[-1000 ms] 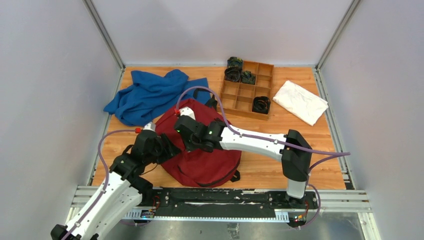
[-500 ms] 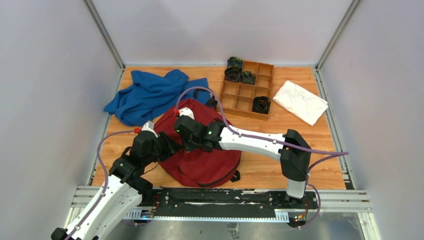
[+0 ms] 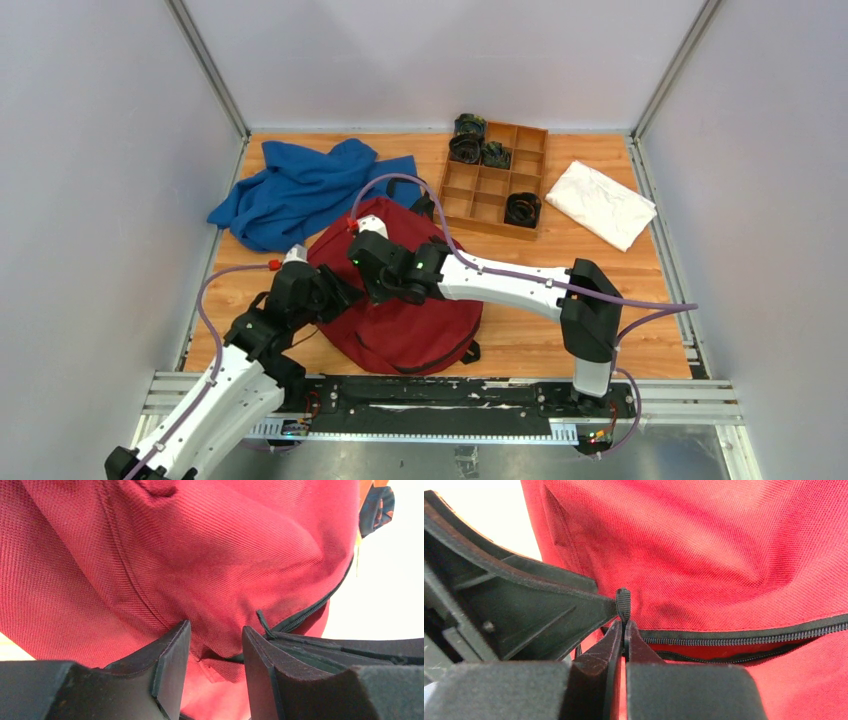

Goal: Pack the student bag
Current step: Zip the student bag at the center of the board.

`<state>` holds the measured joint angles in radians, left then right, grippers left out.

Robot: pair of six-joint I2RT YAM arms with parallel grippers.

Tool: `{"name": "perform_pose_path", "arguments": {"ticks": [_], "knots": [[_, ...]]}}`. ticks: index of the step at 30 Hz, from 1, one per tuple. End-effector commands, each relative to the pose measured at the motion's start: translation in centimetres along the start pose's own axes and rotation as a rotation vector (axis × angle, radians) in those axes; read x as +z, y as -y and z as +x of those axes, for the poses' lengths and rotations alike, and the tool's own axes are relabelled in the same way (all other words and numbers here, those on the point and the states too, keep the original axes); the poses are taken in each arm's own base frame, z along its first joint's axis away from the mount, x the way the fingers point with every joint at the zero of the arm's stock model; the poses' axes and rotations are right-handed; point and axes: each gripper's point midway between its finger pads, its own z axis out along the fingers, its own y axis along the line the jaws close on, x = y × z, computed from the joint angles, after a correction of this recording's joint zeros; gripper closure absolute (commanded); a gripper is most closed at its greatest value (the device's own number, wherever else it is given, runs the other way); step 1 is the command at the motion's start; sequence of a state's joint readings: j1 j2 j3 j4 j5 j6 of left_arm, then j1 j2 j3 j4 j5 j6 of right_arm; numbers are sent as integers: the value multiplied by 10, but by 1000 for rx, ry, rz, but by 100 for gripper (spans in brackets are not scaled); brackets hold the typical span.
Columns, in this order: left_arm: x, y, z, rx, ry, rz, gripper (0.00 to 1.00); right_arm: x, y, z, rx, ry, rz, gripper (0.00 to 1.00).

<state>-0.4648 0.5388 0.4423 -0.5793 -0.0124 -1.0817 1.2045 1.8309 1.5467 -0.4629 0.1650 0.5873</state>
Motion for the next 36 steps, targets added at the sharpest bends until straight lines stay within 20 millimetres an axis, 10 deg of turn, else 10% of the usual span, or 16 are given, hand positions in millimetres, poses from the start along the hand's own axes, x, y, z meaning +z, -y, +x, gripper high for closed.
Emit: {"name": "perform_pose_path", "arguments": {"ticks": [1,9,18,36], "knots": [[8,-5,-1,-39,17,-18,52,0,0,1,16,5,2,100],[12,-7,-3,-34,17,-39,58,1,0,4,25,-2,2,100],[12,-11,-1,-39,16,-52,100,-4,3,-1,37,24,9,100],[-5,-38,-5,-37,71,-147,100,-6,16,-11,43,71,68,100]]}}
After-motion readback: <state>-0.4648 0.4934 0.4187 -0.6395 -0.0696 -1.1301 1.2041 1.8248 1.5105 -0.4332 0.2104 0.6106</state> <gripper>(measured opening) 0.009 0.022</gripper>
